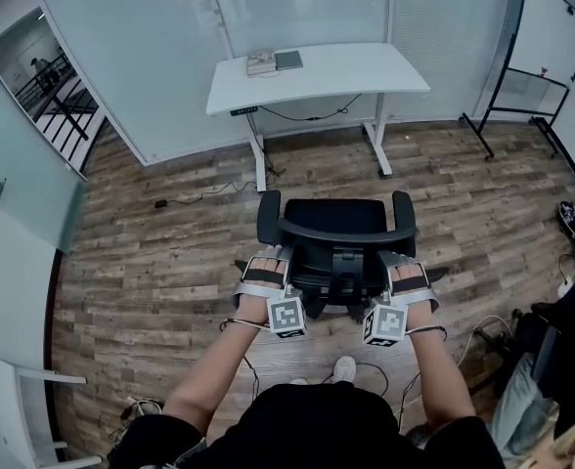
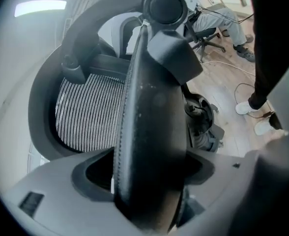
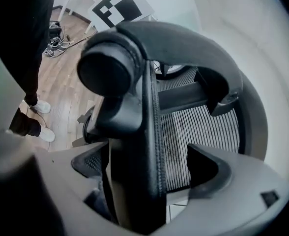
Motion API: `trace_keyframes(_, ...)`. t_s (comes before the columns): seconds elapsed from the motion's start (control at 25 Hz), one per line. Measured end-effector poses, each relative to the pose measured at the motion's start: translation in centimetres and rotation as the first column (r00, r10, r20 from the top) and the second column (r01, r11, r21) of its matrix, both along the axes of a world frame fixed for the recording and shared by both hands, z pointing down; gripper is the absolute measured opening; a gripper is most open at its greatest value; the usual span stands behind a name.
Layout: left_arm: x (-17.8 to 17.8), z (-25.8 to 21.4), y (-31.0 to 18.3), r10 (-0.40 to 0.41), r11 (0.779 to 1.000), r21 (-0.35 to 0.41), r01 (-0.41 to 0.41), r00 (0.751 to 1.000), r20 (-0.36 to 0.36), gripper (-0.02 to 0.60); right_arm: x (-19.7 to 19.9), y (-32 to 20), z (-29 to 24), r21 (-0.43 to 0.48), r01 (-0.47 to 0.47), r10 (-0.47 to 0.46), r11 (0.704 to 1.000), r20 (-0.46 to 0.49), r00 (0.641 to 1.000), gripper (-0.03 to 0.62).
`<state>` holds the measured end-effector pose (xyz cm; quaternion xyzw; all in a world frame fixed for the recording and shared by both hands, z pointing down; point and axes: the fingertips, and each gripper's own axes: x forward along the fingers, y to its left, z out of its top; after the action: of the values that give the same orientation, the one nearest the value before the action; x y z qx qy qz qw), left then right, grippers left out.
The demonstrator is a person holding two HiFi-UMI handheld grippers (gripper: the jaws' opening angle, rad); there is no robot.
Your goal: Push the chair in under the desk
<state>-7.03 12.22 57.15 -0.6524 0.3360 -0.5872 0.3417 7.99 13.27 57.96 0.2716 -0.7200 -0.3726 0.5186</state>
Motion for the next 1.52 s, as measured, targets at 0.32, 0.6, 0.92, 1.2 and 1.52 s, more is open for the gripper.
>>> trace_keyframes(0.32,0.0,-0.1,-0.4,-0.028,1.000,0.009,0.028,1.000,-0.013,0.399,0.4,-0.9,1.0,0.034,0.017,-0.013,0.999,-0.120,0.993,0.486)
trace_keyframes(0.6,-0.1,-0.3,-0.8,-0.025,1.000,0.008,0.025,1.000,-0.005,0.397,0.0,-1.4,0.2,0.023,0.022,-0.019,0.999,-0.120,0.993,0.486)
trace_keyframes(0.92,-0.3,0.1,-1.9,-0.049,0.999,0.001,0.049,0.999,0.018,0.397,-0.1,-3.2,0.5,0.052,0.060,-0.052,0.997,-0.131,0.990,0.486)
trace_keyframes(1.2,0.0,-0.2,-3.6,-0.063,0.998,0.026,0.062,0.997,0.050,0.396,0.4,-5.8,0.8,0.048,0.084,-0.076,0.995,-0.150,0.986,0.448)
trace_keyframes(1.52,1.0,0.0,-4.6,-0.083,0.996,0.032,0.082,0.995,0.056,0.396,1.2,-7.6,1.0,0.051,0.114,-0.105,0.992,-0.149,0.983,0.423)
